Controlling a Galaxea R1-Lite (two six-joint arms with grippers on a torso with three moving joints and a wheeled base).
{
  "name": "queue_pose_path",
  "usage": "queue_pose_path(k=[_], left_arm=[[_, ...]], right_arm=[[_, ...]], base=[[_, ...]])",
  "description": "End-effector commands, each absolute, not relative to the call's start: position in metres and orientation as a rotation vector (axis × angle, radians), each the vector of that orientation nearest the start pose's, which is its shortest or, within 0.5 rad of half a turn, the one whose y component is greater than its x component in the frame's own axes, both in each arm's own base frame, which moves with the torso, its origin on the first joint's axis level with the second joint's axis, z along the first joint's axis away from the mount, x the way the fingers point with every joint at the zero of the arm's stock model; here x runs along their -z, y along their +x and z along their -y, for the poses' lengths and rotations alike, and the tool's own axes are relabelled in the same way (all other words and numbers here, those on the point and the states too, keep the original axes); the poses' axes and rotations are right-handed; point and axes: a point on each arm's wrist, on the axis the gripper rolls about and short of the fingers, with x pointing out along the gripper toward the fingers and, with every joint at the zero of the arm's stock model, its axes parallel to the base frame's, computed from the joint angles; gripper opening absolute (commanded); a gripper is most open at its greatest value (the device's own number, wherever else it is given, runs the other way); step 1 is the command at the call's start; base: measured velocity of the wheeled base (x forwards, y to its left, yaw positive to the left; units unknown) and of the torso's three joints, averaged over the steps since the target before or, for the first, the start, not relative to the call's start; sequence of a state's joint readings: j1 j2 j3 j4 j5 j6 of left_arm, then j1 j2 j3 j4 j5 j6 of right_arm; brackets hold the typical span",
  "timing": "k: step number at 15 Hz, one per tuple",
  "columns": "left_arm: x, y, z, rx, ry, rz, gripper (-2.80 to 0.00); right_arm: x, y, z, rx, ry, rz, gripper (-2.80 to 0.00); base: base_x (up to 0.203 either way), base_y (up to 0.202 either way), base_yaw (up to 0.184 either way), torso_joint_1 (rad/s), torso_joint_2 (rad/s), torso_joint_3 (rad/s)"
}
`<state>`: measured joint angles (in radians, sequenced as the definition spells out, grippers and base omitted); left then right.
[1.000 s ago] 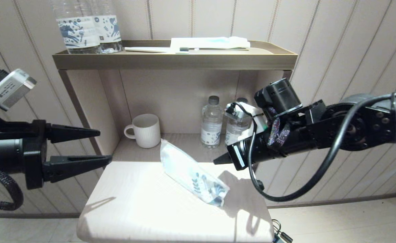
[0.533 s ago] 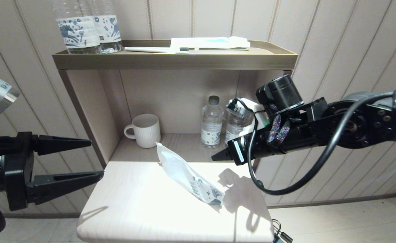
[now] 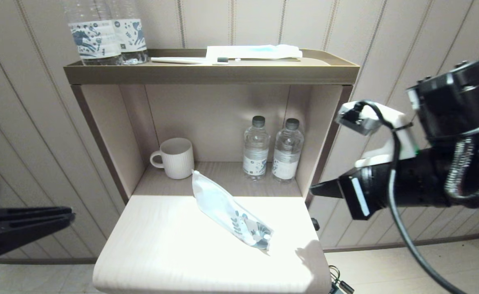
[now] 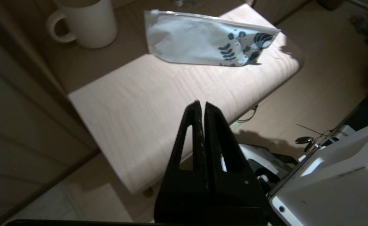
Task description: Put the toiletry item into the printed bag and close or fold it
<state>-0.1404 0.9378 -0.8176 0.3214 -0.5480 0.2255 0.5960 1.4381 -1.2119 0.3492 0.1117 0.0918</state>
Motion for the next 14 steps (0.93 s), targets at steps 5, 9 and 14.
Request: queue_pose_path(k=[5,9,14], left_arm=[[-0.239,-0.035,0.001,0.437,0.088,-0.302,-2.8],[-0.201,-0.094,-0.01,0.173,-0.117,-0.435,-2.8],[-0.17,-0.07,-0.011,-0.048,-0.215,-0.528,-2.8]], right_arm=[[-0.293,0.051,-0.032,-0.459,-0.005,-0.411,-2.8],[-0.247,-0.037,0.019,-0.171,0.067,-0.349,-2.8],[-0.164,-0.061,0.011,0.105,0.047,-0.464,-2.8]], base=[[0.0,0.0,0.0,0.0,0.0,0.0],[0.0,0.0,0.0,0.0,0.0,0.0],[0.0,0.0,0.0,0.0,0.0,0.0]])
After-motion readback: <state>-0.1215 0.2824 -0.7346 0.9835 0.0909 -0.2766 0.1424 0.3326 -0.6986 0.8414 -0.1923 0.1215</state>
